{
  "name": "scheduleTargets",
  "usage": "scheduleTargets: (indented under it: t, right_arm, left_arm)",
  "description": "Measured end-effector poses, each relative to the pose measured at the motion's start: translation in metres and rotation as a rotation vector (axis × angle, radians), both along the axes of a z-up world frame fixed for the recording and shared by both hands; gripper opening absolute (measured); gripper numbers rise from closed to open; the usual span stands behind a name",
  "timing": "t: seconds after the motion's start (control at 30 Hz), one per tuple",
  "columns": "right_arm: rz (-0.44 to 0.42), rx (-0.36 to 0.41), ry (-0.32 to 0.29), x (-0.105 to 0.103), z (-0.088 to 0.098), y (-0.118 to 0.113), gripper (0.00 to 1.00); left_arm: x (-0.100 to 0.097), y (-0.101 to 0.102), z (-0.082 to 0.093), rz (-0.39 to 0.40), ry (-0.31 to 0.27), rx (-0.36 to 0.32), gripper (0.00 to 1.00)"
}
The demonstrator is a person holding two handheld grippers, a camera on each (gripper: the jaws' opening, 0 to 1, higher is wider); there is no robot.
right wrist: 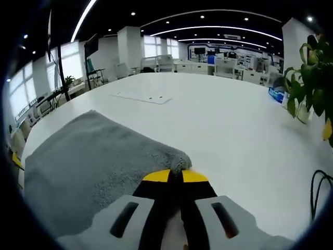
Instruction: Fold the towel on the table until its edges align and the towel forms a compact rectangular stack.
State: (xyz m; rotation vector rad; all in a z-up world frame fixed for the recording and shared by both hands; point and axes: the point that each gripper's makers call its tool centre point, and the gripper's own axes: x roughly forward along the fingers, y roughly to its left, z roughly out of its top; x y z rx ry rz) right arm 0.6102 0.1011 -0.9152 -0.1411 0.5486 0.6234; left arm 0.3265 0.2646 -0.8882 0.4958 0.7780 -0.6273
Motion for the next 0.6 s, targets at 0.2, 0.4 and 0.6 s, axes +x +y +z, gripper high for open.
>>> scheduleTargets:
  t: [0.2,0.4,0.6]
  right_arm:
    - [0.030,-0.016,-0.037,0.001,0.000,-0.002,0.05]
    - [0.027,0.013,-0.032,0.000,0.000,-0.002,0.04]
    - [0.023,0.027,-0.026,0.000,0.000,-0.005,0.04]
  left_arm:
    - [0.008,-0.038,0.001,-0.071,-0.035,0.009,0.31]
    - [0.004,-0.080,-0.009,-0.172,-0.027,-0.005,0.31]
    - [-0.014,-0.116,-0.009,-0.234,-0.017,-0.059,0.30]
